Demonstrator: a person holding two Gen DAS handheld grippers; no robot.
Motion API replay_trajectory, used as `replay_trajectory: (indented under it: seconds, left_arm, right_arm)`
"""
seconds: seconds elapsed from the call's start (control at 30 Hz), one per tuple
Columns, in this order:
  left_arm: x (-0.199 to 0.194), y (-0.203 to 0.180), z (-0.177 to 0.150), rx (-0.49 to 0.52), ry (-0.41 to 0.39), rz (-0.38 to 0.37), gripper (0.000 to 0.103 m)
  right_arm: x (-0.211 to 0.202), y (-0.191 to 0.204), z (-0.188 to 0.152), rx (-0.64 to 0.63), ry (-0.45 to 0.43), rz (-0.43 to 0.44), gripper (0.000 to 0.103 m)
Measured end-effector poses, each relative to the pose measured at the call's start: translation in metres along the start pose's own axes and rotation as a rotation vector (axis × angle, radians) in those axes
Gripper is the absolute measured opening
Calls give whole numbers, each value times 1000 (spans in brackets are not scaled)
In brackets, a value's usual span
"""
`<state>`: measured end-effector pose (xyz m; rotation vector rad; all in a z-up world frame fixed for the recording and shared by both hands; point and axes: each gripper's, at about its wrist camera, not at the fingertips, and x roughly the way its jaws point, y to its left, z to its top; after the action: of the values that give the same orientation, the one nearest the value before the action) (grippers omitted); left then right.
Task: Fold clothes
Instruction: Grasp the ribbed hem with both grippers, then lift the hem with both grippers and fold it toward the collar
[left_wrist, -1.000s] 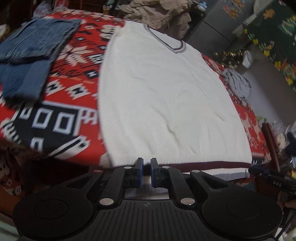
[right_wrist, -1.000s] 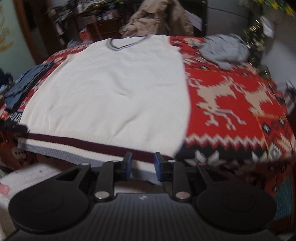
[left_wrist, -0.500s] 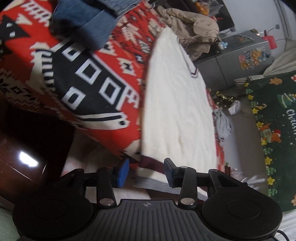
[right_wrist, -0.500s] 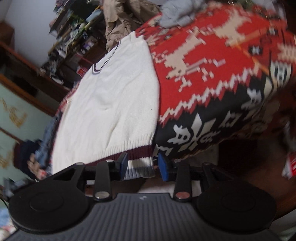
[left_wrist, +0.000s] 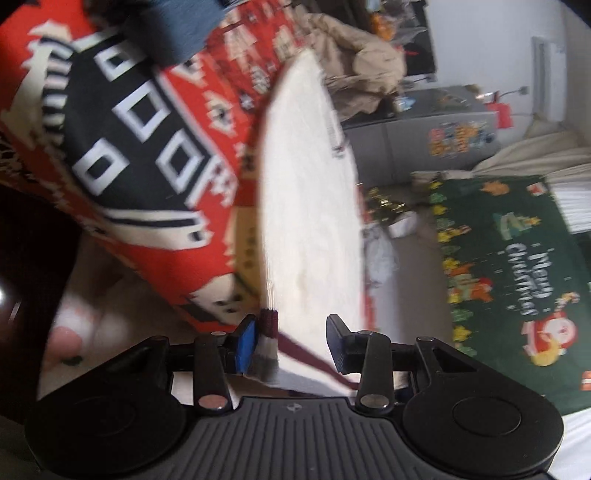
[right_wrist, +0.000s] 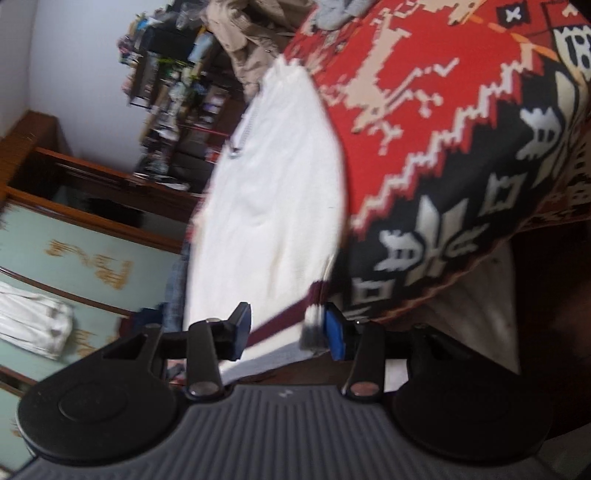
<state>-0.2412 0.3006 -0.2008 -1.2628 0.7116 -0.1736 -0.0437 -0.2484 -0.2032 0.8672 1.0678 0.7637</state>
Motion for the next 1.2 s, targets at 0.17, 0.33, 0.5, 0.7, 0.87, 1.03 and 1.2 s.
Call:
replay_trajectory:
  seconds: [0.17,0.33,0.5,0.7,0.87,1.03,1.2]
  left_arm:
    - [9,-4,3,29,30,59,39]
    - [20,-3,2,32,56,127,22]
    - [20,-9,-2,38,33,168,9]
    - [-1,-33,-1,66,-47,240,6]
    - [-15,-47,5,79,-93,304,6]
    - [-25,-64,0,145,-87,332,6]
    - [-23,-55,-3,136,-39,390,6]
  right_arm:
    - [7,-1,6,23,-3,4,48]
    - [24,-2,10,29,14,-62,23]
    - [40,0,8,19,30,-130,10]
    - [30,23,8,-14,-61,-168,6]
    - [20,38,13,-15,-127,-181,5]
    - [7,41,10,-9,-148,-190,5]
    - [2,18,9,52,-117,-232,5]
